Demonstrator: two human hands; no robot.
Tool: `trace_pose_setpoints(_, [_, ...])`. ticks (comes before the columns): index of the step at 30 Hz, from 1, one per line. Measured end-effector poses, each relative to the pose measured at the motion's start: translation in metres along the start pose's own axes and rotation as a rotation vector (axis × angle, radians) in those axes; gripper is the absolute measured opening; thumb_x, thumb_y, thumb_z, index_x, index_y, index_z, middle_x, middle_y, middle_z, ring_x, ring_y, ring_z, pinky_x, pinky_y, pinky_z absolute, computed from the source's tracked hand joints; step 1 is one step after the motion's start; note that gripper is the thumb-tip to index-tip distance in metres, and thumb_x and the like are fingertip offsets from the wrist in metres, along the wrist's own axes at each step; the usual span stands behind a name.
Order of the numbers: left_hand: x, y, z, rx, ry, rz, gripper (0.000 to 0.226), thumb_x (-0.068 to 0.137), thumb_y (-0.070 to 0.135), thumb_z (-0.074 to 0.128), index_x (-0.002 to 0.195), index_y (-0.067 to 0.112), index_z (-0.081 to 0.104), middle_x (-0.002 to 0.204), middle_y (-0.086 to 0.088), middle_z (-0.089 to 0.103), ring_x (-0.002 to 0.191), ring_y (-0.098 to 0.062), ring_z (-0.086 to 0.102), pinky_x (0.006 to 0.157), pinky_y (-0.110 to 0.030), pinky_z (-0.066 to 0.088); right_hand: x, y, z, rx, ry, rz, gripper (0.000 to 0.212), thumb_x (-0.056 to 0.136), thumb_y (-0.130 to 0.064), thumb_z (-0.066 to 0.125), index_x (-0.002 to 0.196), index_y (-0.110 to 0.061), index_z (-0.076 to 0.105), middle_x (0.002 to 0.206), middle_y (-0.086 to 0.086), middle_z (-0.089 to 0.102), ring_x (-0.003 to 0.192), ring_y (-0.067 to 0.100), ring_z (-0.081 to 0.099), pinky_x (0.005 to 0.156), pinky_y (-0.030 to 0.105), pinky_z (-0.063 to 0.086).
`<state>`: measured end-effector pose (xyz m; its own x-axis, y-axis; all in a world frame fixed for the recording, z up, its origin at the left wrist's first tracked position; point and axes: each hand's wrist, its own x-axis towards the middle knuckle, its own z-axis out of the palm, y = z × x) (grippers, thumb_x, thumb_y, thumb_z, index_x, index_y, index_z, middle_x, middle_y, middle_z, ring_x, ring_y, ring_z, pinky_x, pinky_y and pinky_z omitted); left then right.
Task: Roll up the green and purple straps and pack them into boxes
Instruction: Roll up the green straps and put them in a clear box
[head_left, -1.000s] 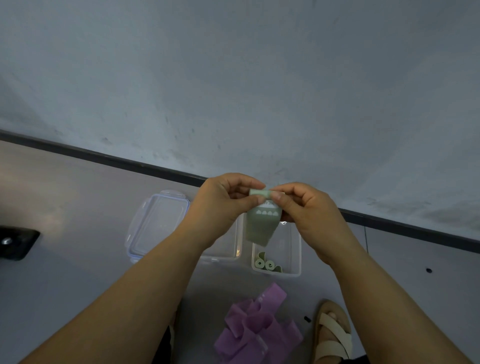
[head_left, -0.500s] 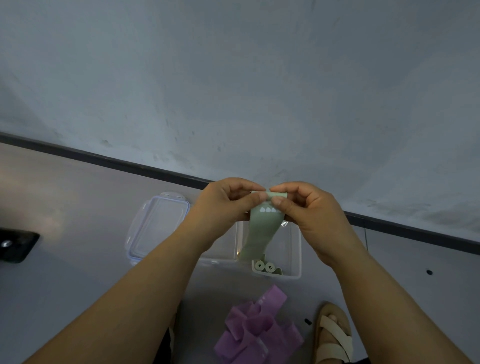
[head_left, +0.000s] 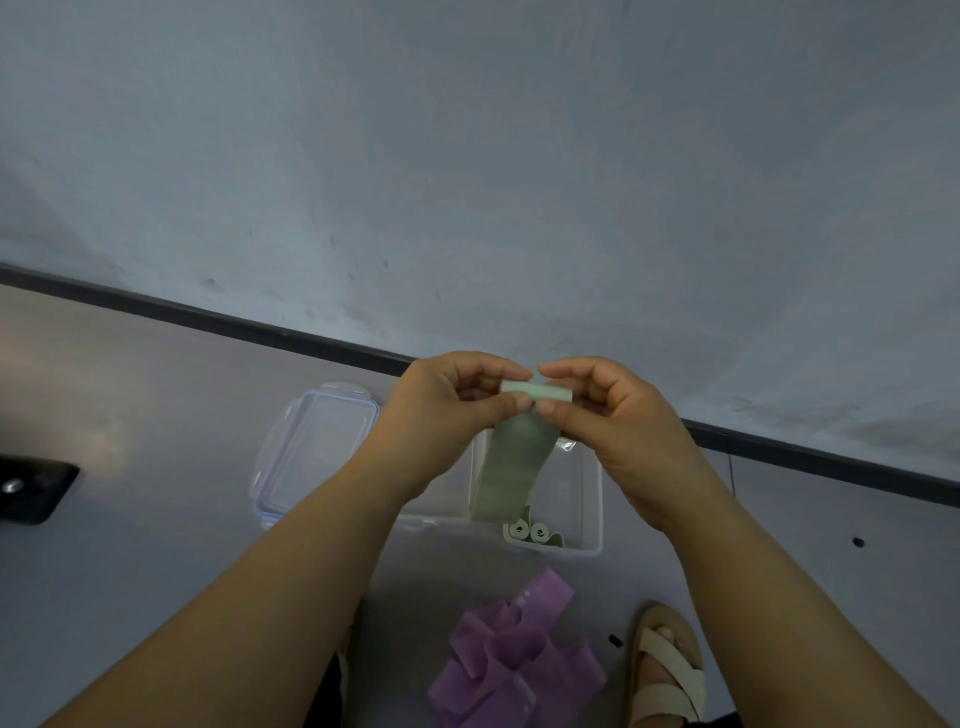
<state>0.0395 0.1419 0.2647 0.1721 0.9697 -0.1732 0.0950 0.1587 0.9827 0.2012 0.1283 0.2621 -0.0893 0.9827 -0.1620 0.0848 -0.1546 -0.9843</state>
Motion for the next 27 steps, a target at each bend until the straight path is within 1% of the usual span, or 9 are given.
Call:
trace_pose_setpoints(4, [-0.0006, 0.0005, 0.0015, -0.013, 0.000, 0.019, 0.016, 0.077, -0.002, 0.070, 0.086, 0.012, 0.069, 0.080, -0.001, 0.071, 0.074, -0.009, 0.067, 0.071, -0.016, 0.055, 0.0008, 0.0007, 0.0017, -0.070, 0.005, 0.059, 0.010, 0.086, -0.027, 0.060, 0.094, -0.026, 0.066, 0.096, 0.003, 0.069, 0.089, 0.013, 0.067, 0.080, 0.026, 0.055])
trace_pose_setpoints(7, [0.0005, -0.0003, 0.0012, -0.013, 0.009, 0.024, 0.018, 0.077, -0.002, 0.070, 0.085, 0.014, 0.070, 0.084, -0.005, 0.072, 0.078, -0.013, 0.067, 0.075, -0.019, 0.056, -0.0002, 0.0013, 0.0020, -0.095, -0.013, 0.088, 0.017, 0.089, -0.032, 0.054, 0.093, -0.022, 0.067, 0.092, -0.001, 0.070, 0.086, 0.011, 0.067, 0.078, 0.024, 0.056])
trace_pose_setpoints(13, [0.0001, -0.0001, 0.0015, -0.029, -0.008, 0.033, 0.021, 0.076, -0.005, 0.069, 0.084, 0.014, 0.068, 0.082, -0.003, 0.071, 0.074, -0.008, 0.067, 0.074, -0.019, 0.056, 0.0008, -0.0009, 0.0024, -0.057, 0.003, 0.062, 0.009, 0.088, -0.020, 0.058, 0.090, -0.018, 0.067, 0.082, -0.003, 0.069, 0.070, 0.002, 0.065, 0.064, 0.015, 0.054])
trace_pose_setpoints(15, [0.0006, -0.0008, 0.0018, -0.051, -0.018, 0.028, 0.023, 0.076, -0.007, 0.068, 0.086, 0.014, 0.067, 0.086, -0.008, 0.071, 0.077, -0.012, 0.067, 0.076, -0.022, 0.057, 0.0006, -0.0013, 0.0020, -0.030, 0.011, 0.053, 0.009, 0.087, -0.017, 0.060, 0.092, -0.018, 0.067, 0.082, -0.003, 0.069, 0.070, 0.001, 0.065, 0.062, 0.014, 0.052])
trace_pose_setpoints(18, [0.0018, -0.0026, 0.0013, -0.050, -0.034, -0.011, 0.028, 0.078, -0.005, 0.068, 0.096, 0.017, 0.066, 0.098, -0.019, 0.069, 0.085, -0.021, 0.067, 0.080, -0.033, 0.058, 0.0003, -0.0006, 0.0008, -0.022, 0.029, 0.029, 0.011, 0.085, -0.014, 0.062, 0.090, -0.023, 0.066, 0.085, -0.002, 0.067, 0.072, 0.000, 0.063, 0.065, 0.015, 0.053])
trace_pose_setpoints(20, [0.0016, -0.0030, 0.0007, -0.053, -0.054, -0.039, 0.025, 0.079, 0.000, 0.069, 0.098, 0.016, 0.066, 0.095, -0.014, 0.071, 0.085, -0.020, 0.068, 0.079, -0.034, 0.058, 0.0006, 0.0006, 0.0001, -0.022, 0.042, 0.016, 0.014, 0.083, -0.013, 0.063, 0.088, -0.025, 0.066, 0.090, 0.008, 0.066, 0.077, 0.006, 0.064, 0.068, 0.018, 0.055])
trace_pose_setpoints(22, [0.0008, -0.0020, 0.0004, -0.066, -0.075, -0.061, 0.018, 0.080, 0.004, 0.068, 0.095, 0.013, 0.067, 0.085, -0.003, 0.073, 0.079, -0.014, 0.069, 0.074, -0.029, 0.059, 0.0004, 0.0006, 0.0000, -0.029, 0.043, 0.005, 0.015, 0.083, -0.012, 0.064, 0.088, -0.026, 0.067, 0.095, 0.014, 0.066, 0.080, 0.011, 0.064, 0.069, 0.020, 0.055])
trace_pose_setpoints(25, [0.0008, -0.0009, -0.0002, -0.085, -0.069, -0.069, 0.010, 0.083, 0.006, 0.066, 0.092, 0.009, 0.068, 0.072, 0.004, 0.072, 0.071, -0.008, 0.069, 0.067, -0.022, 0.057, -0.0004, -0.0001, 0.0007, -0.015, 0.023, -0.003, 0.017, 0.082, -0.008, 0.065, 0.089, -0.023, 0.067, 0.090, 0.008, 0.067, 0.077, 0.004, 0.065, 0.065, 0.015, 0.052])
trace_pose_setpoints(27, [0.0014, -0.0015, -0.0008, -0.078, -0.055, -0.059, 0.011, 0.082, 0.004, 0.067, 0.091, 0.009, 0.068, 0.072, 0.003, 0.072, 0.071, -0.008, 0.069, 0.068, -0.023, 0.058, -0.0006, -0.0011, 0.0015, -0.014, 0.014, -0.004, 0.018, 0.080, -0.006, 0.065, 0.088, -0.023, 0.066, 0.087, 0.000, 0.068, 0.075, 0.000, 0.065, 0.064, 0.012, 0.050])
